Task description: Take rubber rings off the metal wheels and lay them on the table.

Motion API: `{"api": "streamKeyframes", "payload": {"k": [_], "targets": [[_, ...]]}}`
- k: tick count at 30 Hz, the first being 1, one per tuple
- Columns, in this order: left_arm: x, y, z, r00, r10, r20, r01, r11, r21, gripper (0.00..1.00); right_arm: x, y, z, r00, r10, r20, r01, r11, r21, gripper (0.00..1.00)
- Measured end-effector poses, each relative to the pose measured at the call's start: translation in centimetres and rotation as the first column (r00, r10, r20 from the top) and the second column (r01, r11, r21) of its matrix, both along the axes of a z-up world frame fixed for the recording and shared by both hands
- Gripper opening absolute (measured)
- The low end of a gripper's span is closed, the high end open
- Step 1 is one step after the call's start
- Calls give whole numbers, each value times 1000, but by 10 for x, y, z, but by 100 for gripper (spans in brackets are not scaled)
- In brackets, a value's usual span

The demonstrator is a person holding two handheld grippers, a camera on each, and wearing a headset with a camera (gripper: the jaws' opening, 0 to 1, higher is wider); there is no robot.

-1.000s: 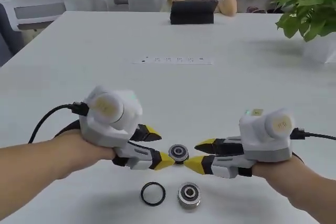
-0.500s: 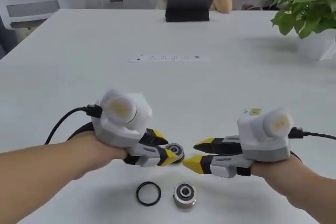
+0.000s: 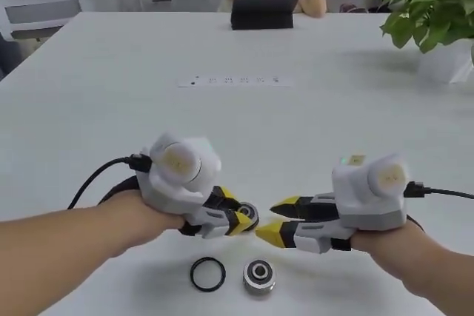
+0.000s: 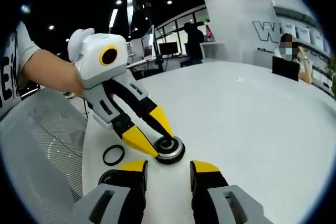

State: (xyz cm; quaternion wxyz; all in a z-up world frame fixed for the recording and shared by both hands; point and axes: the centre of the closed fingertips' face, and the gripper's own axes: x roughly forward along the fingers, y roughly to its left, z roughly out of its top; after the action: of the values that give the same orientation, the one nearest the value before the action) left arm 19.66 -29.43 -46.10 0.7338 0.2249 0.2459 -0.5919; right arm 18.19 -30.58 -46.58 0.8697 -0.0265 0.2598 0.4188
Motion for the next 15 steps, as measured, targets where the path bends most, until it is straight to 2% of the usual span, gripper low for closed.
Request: {"api": "streamKeyframes", "payload": {"k": [7, 9, 11, 15], "targets": [[1, 0, 0, 1000, 11, -16, -11, 1000, -4, 13, 1, 6, 1, 1000, 7, 4, -7, 1000, 4, 30], [2, 0, 0, 999, 17, -28, -18, 1000, -9, 13, 2, 6, 1, 1000, 7, 5, -7, 1000, 4, 30], [4, 0, 0, 997, 44, -59, -45, 999, -19, 12, 1, 6, 2, 1000, 7, 5, -7, 1000, 2, 30], [6, 1, -1, 998, 44, -36, -45, 999, -8, 8, 2, 6, 1, 1000, 8, 6, -8, 1000, -6, 30]]}}
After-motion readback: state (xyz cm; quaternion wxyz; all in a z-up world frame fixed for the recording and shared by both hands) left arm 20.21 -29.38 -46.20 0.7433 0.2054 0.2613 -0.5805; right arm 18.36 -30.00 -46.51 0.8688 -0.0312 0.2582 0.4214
